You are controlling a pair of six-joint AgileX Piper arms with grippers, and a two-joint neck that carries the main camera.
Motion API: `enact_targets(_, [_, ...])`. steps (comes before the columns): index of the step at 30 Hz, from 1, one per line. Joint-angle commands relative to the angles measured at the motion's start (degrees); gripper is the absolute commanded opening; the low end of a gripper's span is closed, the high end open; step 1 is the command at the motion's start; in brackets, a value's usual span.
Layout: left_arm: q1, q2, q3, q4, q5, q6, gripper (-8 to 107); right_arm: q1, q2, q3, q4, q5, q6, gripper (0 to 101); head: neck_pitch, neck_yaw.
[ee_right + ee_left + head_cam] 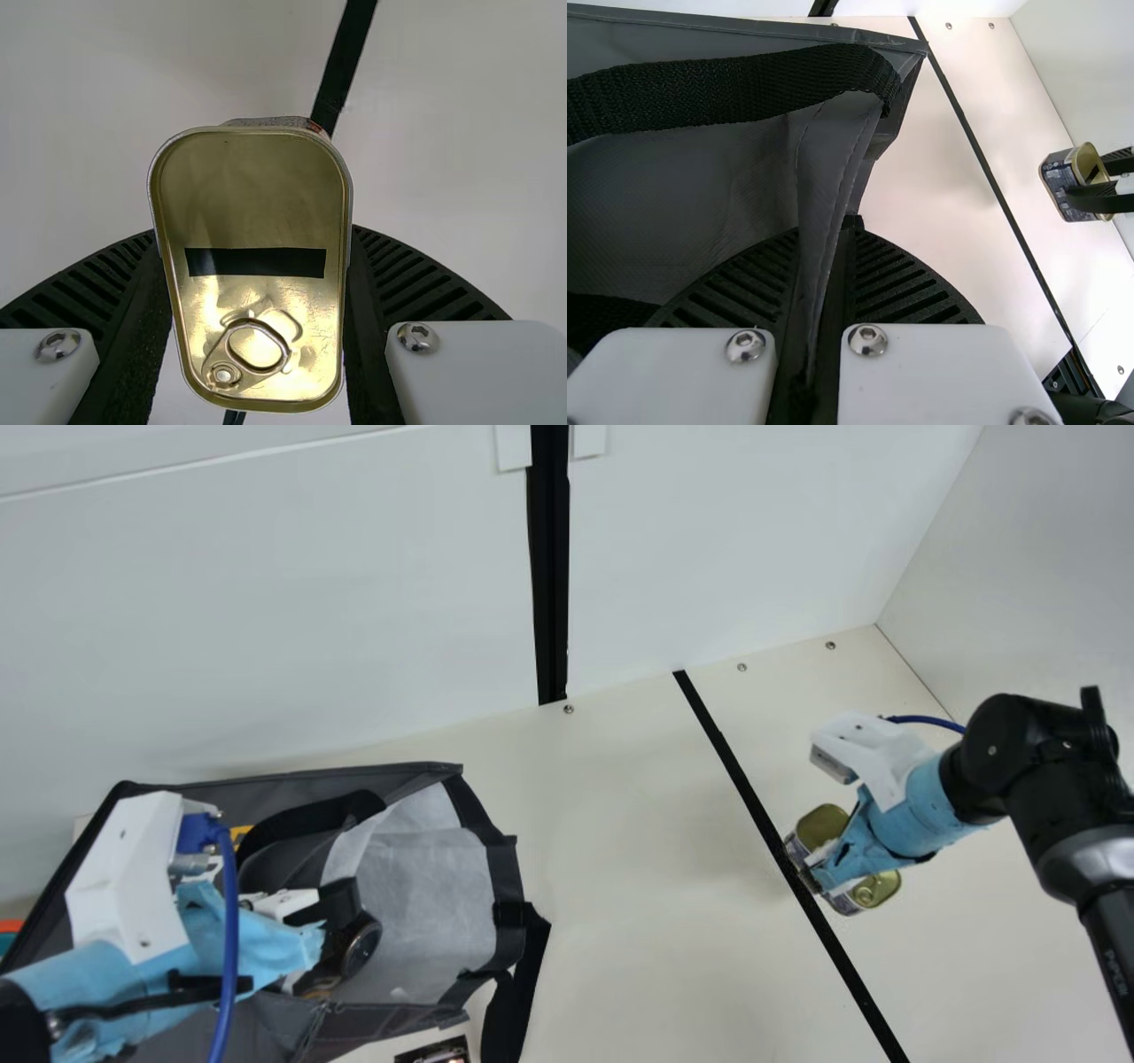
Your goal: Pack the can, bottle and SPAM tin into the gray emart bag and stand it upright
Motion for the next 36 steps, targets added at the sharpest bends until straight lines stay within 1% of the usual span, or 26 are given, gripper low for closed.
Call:
enact_targets(1, [0.0, 0.0, 0.0, 0.0, 0.0, 0.0, -8, 1.2, 0.4, -0.3, 0.3, -0.1, -0.4, 0, -1.3, 0.0])
enact_targets(17, [0.0, 0.0, 0.0, 0.0, 0.0, 0.0, -8, 8.4, 3.5, -2.7, 2.2, -0.1, -5.3, 0, -1.3, 0.0])
enact_targets(29, [0.0, 0.0, 0.0, 0.0, 0.0, 0.0, -8, 14.0, 4.9, -4.7, 3.6, -0.1, -6.8, 0, -1.3, 0.0])
enact_targets(36, [0.0, 0.0, 0.0, 0.0, 0.0, 0.0, -8, 17.4, 5.1, -5.1, 4.4, -0.1, -7.4, 0, -1.3, 0.0])
